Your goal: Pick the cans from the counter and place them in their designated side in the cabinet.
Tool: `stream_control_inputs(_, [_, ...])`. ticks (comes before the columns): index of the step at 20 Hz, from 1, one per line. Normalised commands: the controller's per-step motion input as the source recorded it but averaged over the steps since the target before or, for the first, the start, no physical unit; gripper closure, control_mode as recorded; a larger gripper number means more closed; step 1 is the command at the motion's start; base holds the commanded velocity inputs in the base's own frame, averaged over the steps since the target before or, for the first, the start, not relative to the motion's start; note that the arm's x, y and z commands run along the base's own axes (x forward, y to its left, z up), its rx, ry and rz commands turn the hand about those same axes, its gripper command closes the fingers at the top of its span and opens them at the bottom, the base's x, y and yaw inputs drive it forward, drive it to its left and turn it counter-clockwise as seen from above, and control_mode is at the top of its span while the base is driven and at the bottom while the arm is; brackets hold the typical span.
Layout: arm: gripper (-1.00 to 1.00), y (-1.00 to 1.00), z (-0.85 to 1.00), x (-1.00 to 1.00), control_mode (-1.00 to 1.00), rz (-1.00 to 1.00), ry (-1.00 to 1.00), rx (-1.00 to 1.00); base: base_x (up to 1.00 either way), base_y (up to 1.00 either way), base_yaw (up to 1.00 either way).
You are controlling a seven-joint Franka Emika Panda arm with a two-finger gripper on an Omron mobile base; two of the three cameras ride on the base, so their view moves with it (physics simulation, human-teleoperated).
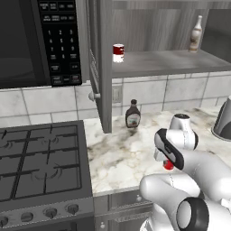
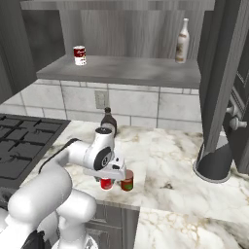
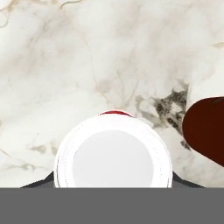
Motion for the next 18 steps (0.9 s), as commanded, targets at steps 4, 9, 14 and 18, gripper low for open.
stream_control_inputs(4, [1.00, 0.00, -0.01, -0.01, -1.00, 0.00, -0.01, 0.02, 0.00, 0.00, 0.00])
stream_control_inputs(9, [1.00, 0.00, 0.27, -0.12, -1.00, 0.00, -0.07, 0.00, 0.00, 0.00, 0.00])
stream_control_inputs(14, [1.00, 0.00, 0.60, -0.09, -1.00, 0.00, -0.09, 0.00, 0.00, 0.00, 0.00])
stream_control_inputs(18, [1.00, 0.01, 0.66, -0.10, -1.00, 0.02, -0.09, 0.00, 0.00, 0.00, 0.00])
